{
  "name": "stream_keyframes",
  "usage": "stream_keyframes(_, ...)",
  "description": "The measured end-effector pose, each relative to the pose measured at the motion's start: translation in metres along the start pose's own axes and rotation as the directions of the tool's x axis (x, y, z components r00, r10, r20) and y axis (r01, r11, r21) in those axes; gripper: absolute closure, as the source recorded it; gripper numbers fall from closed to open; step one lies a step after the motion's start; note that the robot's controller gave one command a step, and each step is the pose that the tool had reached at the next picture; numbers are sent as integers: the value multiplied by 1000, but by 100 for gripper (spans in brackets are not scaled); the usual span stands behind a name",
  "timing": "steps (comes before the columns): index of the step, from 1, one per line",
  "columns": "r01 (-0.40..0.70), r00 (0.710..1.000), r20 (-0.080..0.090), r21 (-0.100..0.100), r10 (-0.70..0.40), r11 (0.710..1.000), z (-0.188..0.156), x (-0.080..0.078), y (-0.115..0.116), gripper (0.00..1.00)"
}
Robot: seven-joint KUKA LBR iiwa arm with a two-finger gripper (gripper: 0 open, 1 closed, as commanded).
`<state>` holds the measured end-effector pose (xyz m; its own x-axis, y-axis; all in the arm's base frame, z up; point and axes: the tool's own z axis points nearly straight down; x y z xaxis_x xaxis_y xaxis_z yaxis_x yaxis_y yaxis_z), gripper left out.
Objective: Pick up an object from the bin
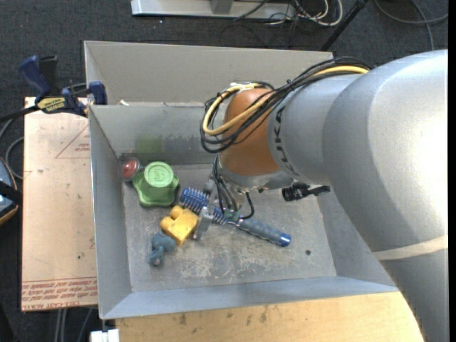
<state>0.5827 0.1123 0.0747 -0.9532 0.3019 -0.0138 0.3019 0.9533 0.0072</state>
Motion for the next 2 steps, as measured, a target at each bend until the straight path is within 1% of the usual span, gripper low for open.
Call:
stream_keyframes(1, 3, 1000, -4, -1, -3, 1000, -4, -1, 1, 100)
stream_keyframes(2, -28, 1000, -6, 3, 28, 1000, -149, -3, -6, 100)
